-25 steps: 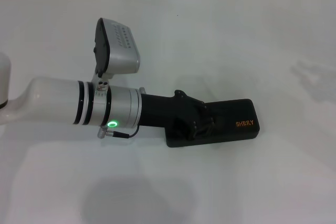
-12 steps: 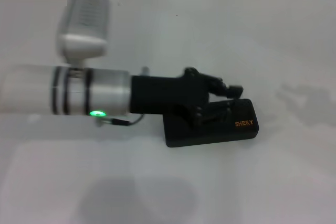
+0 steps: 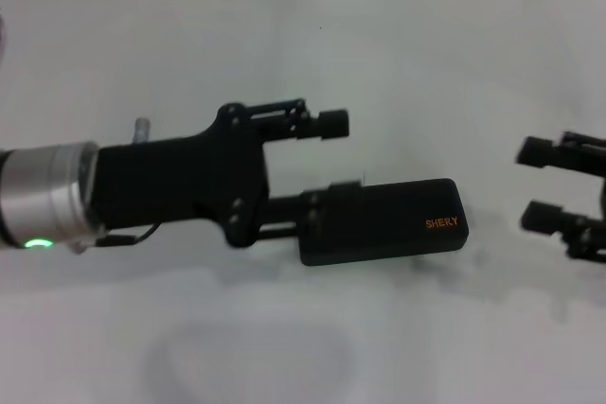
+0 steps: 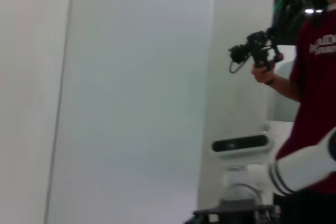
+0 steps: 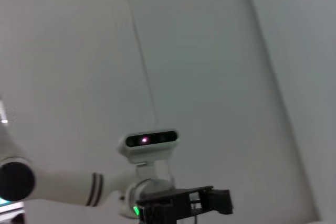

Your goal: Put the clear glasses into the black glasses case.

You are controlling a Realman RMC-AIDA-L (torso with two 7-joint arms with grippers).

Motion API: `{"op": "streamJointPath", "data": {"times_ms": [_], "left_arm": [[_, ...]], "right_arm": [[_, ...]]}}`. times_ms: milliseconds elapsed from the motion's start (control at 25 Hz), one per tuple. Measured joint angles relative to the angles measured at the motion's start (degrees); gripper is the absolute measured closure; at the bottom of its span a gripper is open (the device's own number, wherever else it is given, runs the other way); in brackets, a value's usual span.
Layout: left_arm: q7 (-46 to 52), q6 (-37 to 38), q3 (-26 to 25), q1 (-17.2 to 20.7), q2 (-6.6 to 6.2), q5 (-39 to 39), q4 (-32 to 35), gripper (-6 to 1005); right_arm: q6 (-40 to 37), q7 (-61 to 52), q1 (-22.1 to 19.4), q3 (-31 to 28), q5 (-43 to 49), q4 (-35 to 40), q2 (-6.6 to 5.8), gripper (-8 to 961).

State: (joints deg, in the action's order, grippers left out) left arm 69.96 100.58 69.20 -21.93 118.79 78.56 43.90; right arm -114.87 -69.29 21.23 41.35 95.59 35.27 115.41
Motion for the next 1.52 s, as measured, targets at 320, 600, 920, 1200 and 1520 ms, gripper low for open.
{"op": "streamJointPath", "data": {"times_ms": [320, 600, 920, 1200, 1520], "left_arm": [[2.1, 4.7, -0.1, 1.3, -2.57, 0.4, -1.1, 210], [2.2, 5.0, -0.2, 2.1, -2.70, 0.5, -1.1, 107], [2.2, 5.1, -0.2, 3.2, -2.78, 0.5, -1.1, 111], [2.2, 5.1, -1.2, 3.7, -2.78, 0.5, -1.1, 111], [2.2, 5.1, -1.8, 4.4, -2.68, 0.6, -0.8, 111]], "right_arm": [[0.3, -0.4, 3.7, 3.3, -0.2, -1.2, 0.40, 204], [2.0, -1.2, 5.6, 6.0, -0.1, -1.3, 0.43, 75], [3.9, -1.7, 7.4, 9.6, -0.1, -1.4, 0.43, 75], [4.5, -1.8, 7.6, 9.8, -0.3, -1.4, 0.43, 75], [4.5, -1.8, 7.6, 9.8, -0.5, -1.4, 0.48, 75]]}}
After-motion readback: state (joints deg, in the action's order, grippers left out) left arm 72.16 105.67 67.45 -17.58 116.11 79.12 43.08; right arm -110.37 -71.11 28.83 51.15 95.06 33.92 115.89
